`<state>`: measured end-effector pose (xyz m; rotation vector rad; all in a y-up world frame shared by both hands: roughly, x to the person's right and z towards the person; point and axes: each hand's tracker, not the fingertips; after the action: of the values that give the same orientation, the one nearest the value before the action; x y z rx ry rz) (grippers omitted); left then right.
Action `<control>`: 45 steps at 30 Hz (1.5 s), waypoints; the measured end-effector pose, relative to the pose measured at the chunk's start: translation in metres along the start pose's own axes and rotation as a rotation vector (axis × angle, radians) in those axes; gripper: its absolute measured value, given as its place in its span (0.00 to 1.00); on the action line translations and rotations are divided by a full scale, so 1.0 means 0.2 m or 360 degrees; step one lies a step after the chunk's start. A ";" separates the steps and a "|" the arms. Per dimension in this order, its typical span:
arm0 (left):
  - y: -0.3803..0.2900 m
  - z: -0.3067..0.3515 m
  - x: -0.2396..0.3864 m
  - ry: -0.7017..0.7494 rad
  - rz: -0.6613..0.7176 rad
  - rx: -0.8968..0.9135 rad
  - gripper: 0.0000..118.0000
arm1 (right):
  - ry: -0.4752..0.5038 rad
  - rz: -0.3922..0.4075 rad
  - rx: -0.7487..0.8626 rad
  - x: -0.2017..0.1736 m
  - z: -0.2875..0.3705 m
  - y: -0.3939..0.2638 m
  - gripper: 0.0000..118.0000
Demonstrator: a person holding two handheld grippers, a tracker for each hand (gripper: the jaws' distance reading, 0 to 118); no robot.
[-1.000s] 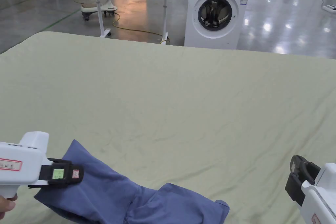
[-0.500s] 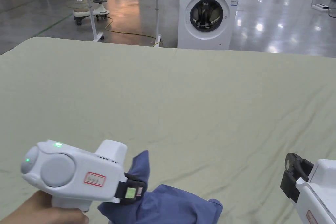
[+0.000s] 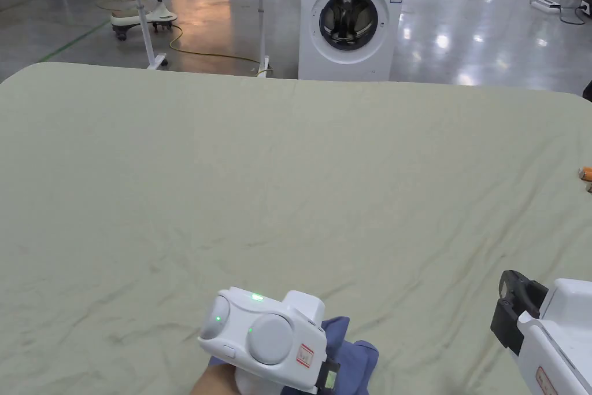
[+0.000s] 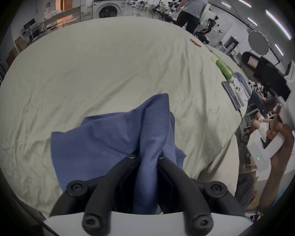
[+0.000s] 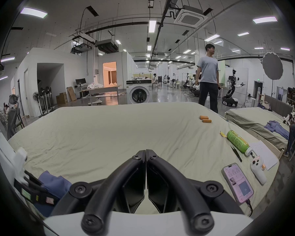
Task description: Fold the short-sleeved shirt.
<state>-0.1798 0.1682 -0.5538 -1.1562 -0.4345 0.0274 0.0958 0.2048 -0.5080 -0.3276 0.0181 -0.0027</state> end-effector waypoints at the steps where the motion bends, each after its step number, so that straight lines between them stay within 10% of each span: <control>1: 0.00 -0.03 0.01 0.0012 0.0001 -0.0012 0.10 | -0.0004 0.0001 0.0000 0.00 0.00 0.00 0.00; 11: 0.04 0.17 -0.08 -0.0347 0.0203 0.0176 0.61 | -0.0010 0.0007 -0.0006 0.02 0.00 0.00 0.00; 14: 0.04 0.20 -0.11 -0.0366 0.0208 0.0195 0.57 | -0.0007 -0.0002 -0.0009 0.02 0.01 0.00 0.00; 18: -0.01 0.03 -0.15 -0.0296 0.0269 0.0076 0.09 | -0.0004 0.0000 -0.0005 0.01 0.01 0.00 0.00; 34: -0.15 -0.23 -0.22 -0.0575 0.0376 0.0269 0.04 | -0.0011 -0.0017 -0.0015 0.00 0.00 -0.02 0.00; 45: -0.04 0.32 -0.36 0.0148 0.0077 0.1072 0.02 | 0.0004 -0.0002 0.0154 -0.13 -0.05 0.08 0.00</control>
<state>-0.2693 0.2035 -0.5494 -0.5016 -0.2797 0.1504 0.0691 0.2161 -0.5212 -0.2307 0.0202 -0.0054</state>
